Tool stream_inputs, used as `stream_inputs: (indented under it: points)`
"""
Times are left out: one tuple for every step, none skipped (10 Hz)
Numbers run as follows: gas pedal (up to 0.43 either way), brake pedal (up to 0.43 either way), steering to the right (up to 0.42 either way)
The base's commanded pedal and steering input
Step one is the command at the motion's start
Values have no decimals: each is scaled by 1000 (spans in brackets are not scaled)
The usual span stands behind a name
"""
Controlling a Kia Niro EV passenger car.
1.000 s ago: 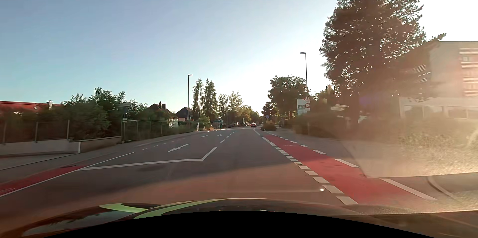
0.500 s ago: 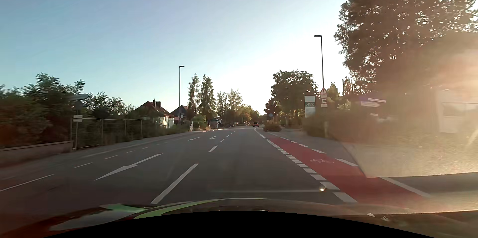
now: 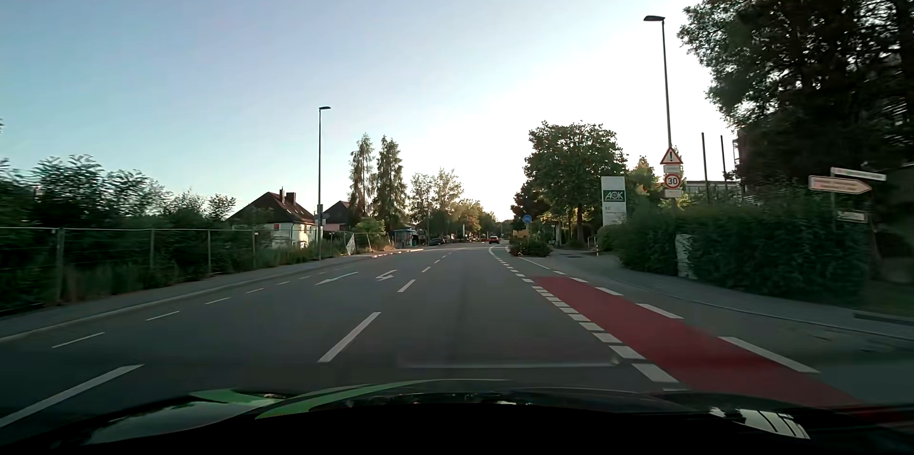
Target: Follow the waypoints while adhering to traffic rules and regulations
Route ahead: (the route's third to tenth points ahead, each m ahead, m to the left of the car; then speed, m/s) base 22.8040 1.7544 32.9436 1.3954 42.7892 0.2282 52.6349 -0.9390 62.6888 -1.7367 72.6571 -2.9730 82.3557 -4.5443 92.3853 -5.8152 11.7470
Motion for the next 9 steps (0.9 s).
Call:
stream_inputs:
  points:
    - [169, 0, 1]
    - [169, 0, 1]
    - [169, 0, 1]
    - [169, 0, 1]
    - [169, 0, 2]
    - [169, 0, 3]
    - [169, 0, 4]
    - [169, 0, 6]
    - [169, 0, 6]
